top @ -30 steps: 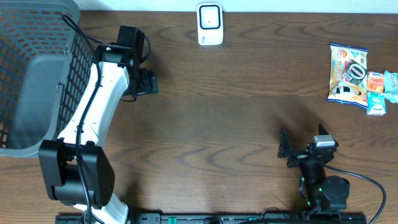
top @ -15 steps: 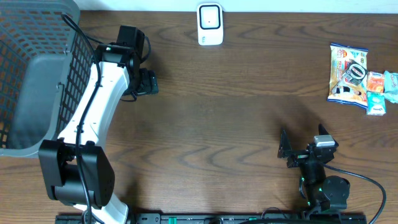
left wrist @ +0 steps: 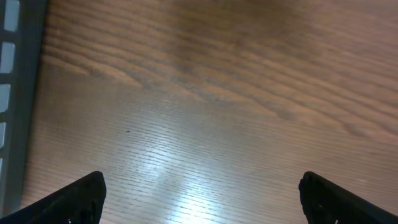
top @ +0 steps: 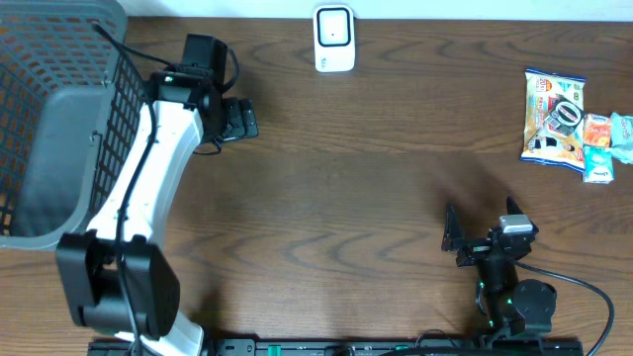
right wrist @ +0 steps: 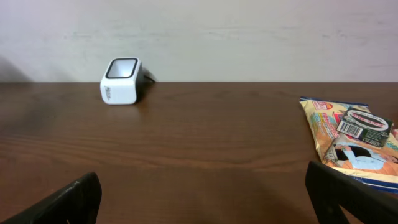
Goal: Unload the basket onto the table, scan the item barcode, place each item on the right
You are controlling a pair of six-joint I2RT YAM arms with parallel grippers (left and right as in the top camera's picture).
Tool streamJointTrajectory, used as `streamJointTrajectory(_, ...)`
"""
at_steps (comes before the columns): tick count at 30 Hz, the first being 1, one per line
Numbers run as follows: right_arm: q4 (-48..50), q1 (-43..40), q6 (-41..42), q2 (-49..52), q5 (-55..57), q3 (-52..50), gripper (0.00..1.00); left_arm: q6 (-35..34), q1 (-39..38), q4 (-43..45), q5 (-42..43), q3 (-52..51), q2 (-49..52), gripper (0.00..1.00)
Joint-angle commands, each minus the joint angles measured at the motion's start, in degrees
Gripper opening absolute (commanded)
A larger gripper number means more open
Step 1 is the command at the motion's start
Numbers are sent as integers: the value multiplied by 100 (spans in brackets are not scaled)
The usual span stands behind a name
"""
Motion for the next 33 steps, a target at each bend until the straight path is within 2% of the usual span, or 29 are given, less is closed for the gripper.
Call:
streamJointTrajectory(1, -28, 44, 22, -37, 66, -4, 99, 52, -9, -11, 118, -175, -490, 98)
streamJointTrajectory(16, -28, 44, 22, -37, 66, -4, 99, 120, -7, 1215, 245, -1847, -2149, 98)
streamJointTrajectory(23, -28, 44, 20, -37, 66, -4, 99, 1381, -7, 2144, 1814, -2337, -2481, 98)
streamJointTrajectory(33, -28, 44, 22, -37, 66, -4, 99, 1718, -2, 2402, 1827, -3021, -3156, 98)
